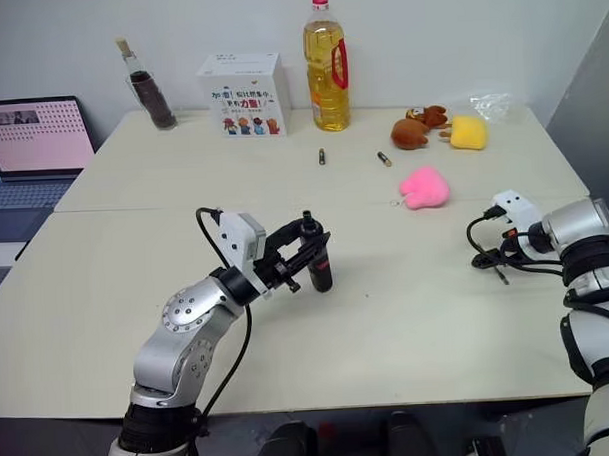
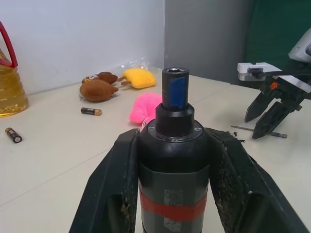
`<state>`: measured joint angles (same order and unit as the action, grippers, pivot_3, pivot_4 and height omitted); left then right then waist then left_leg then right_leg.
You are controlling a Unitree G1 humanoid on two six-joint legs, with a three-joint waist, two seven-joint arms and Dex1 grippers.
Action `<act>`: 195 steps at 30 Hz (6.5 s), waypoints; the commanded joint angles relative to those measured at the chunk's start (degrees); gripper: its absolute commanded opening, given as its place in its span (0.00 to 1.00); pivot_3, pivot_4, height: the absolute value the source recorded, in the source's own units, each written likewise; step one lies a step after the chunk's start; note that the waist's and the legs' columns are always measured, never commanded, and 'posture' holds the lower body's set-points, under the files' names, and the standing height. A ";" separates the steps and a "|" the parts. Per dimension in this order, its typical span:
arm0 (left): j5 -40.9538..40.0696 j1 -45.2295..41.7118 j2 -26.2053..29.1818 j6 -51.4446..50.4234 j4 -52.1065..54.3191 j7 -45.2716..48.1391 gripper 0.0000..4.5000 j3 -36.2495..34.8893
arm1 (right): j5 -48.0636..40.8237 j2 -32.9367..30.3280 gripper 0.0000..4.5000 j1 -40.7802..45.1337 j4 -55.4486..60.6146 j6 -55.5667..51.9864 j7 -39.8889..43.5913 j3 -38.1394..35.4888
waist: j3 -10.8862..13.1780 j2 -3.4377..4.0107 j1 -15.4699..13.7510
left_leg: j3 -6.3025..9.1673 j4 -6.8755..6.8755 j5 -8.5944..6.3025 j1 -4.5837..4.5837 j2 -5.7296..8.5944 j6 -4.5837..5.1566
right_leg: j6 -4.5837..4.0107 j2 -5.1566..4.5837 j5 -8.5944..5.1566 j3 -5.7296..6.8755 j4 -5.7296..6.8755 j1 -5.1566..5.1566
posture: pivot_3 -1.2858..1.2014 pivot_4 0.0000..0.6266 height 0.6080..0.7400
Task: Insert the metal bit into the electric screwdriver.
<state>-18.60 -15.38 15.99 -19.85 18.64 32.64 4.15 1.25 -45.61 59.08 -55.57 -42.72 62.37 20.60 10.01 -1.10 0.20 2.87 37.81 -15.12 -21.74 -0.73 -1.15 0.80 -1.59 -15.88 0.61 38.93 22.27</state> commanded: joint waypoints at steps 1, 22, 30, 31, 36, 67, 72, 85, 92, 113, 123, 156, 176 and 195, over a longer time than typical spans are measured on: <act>-0.28 1.05 0.48 -0.88 1.86 -0.51 0.37 0.23 | 2.31 1.36 0.79 -0.37 -3.53 1.98 0.81 -0.19 | 0.00 0.00 0.02 | 0.01 0.00 -0.01 -0.01 0.00 0.00 | 0.00 0.00 0.00 0.01 0.00 0.00 | 0.52 0.24 1.00; -0.76 -1.01 0.52 -0.50 0.15 0.08 0.37 0.50 | 4.53 1.05 0.00 -8.11 10.29 2.86 10.08 -0.88 | -0.20 -0.25 0.18 | 0.06 0.00 -0.07 0.02 -0.10 -0.04 | -0.02 0.11 -0.02 0.02 0.00 -0.01 | 0.52 0.24 1.00; -0.85 -0.83 1.91 -0.03 -0.51 0.35 0.37 -1.11 | -9.29 6.55 0.00 -3.27 27.36 -0.14 5.73 -18.11 | 0.10 0.22 0.80 | 0.05 0.00 -0.07 -0.05 -0.10 -0.05 | -0.02 0.10 -0.02 -0.03 0.02 0.09 | 0.52 0.24 1.00; -0.89 -0.93 2.03 0.15 -0.91 0.45 0.37 -1.38 | -11.71 8.33 0.00 -3.63 31.53 -2.18 3.05 -21.27 | 0.15 0.28 0.86 | 0.05 -0.01 -0.07 -0.06 -0.08 -0.05 | -0.02 0.09 -0.02 -0.02 0.03 0.09 | 0.52 0.24 1.00; -1.97 -1.59 1.63 0.32 -3.01 -0.09 0.37 -2.66 | -20.50 20.86 0.00 -8.36 57.55 -12.42 -12.92 -32.31 | 0.14 0.31 0.64 | 0.23 -0.05 -0.08 -0.21 -0.14 -0.07 | -0.01 0.09 -0.02 0.09 0.03 0.19 | 0.52 0.24 1.00; -1.59 -7.57 1.56 -0.42 -6.34 -3.63 0.37 -2.37 | -25.50 47.60 0.00 -14.49 79.65 -7.00 -52.08 -23.80 | 0.13 0.34 1.41 | 0.23 -0.25 -0.08 -0.17 -0.10 -0.07 | 0.00 0.11 -0.02 -0.04 0.08 0.38 | 0.52 0.24 1.00; -4.35 -12.04 -0.04 -1.67 -3.85 -4.48 0.37 -3.12 | -23.72 46.26 0.00 -12.65 77.83 -4.88 -54.35 -24.14 | 0.14 0.33 1.40 | 0.21 -0.28 -0.08 -0.27 -0.09 -0.07 | 0.00 0.12 -0.02 -0.07 0.07 0.48 | 0.52 0.24 1.00; -0.71 -19.80 -4.75 1.61 -11.83 -7.08 0.37 -1.81 | -24.33 43.86 0.00 -8.66 72.64 -0.06 -55.97 -27.64 | 0.15 0.32 1.55 | 0.07 -0.07 -0.06 -1.12 -0.03 -0.10 | 0.03 0.03 0.02 0.00 0.11 1.18 | 0.52 0.24 1.00; 5.52 -23.48 -9.94 8.37 -22.87 -10.60 0.37 0.38 | -18.08 42.50 0.00 -7.76 69.91 2.45 -59.69 -24.22 | 0.16 0.32 1.35 | 0.06 -0.07 -0.06 -1.16 -0.01 -0.10 | 0.03 0.02 0.02 0.00 0.08 1.19 | 0.52 0.24 1.00; 13.11 -28.09 -19.46 18.80 -38.66 -18.18 0.37 0.46 | -7.20 54.22 0.00 -8.58 62.13 18.04 -70.97 -19.90 | 0.16 0.30 1.26 | -0.01 -0.07 -0.05 -1.21 0.03 -0.11 | 0.07 -0.03 0.04 -0.01 0.09 1.26 | 0.52 0.24 1.00; 13.50 -27.77 -18.91 18.79 -38.47 -18.81 0.37 0.09 | -7.78 55.54 0.00 -10.67 61.93 17.85 -72.05 -19.48 | 0.16 0.30 1.32 | 0.00 -0.06 -0.05 -1.20 0.02 -0.11 | 0.07 -0.03 0.04 -0.01 0.09 1.26 | 0.52 0.24 1.00; 17.37 -28.31 -17.61 17.32 -39.74 -20.12 0.37 1.36 | -7.67 55.04 0.00 -12.21 63.15 14.35 -73.25 -17.32 | 0.16 0.30 1.33 | 0.00 -0.06 -0.05 -1.18 0.02 -0.11 | 0.07 -0.02 0.04 -0.01 0.12 1.25 | 0.52 0.24 1.00; 17.97 -25.01 -17.51 15.86 -34.71 -20.64 0.37 2.01 | -7.24 54.85 0.00 -12.22 63.49 13.37 -73.89 -17.75 | 0.16 0.31 1.44 | 0.00 -0.06 -0.05 -1.17 0.00 -0.11 | 0.06 -0.01 0.04 -0.02 0.13 1.25 | 0.52 0.24 1.00; 18.07 -23.80 -18.56 13.79 -33.55 -22.63 0.37 2.85 | -6.65 54.35 0.00 -12.89 64.81 10.64 -73.70 -16.95 | 0.14 0.31 1.43 | 0.00 -0.06 -0.05 -1.16 0.00 -0.11 | 0.06 -0.01 0.04 -0.01 0.14 1.24 | 0.52 0.24 1.00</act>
<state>-1.17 -39.81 -2.49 -5.66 -16.30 10.67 6.93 -5.74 7.40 46.74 7.38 -31.81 -11.26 3.57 10.15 -0.79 1.63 2.87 37.75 -15.17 -22.89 -0.73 -1.26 0.87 -1.60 -15.85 0.59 39.06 23.50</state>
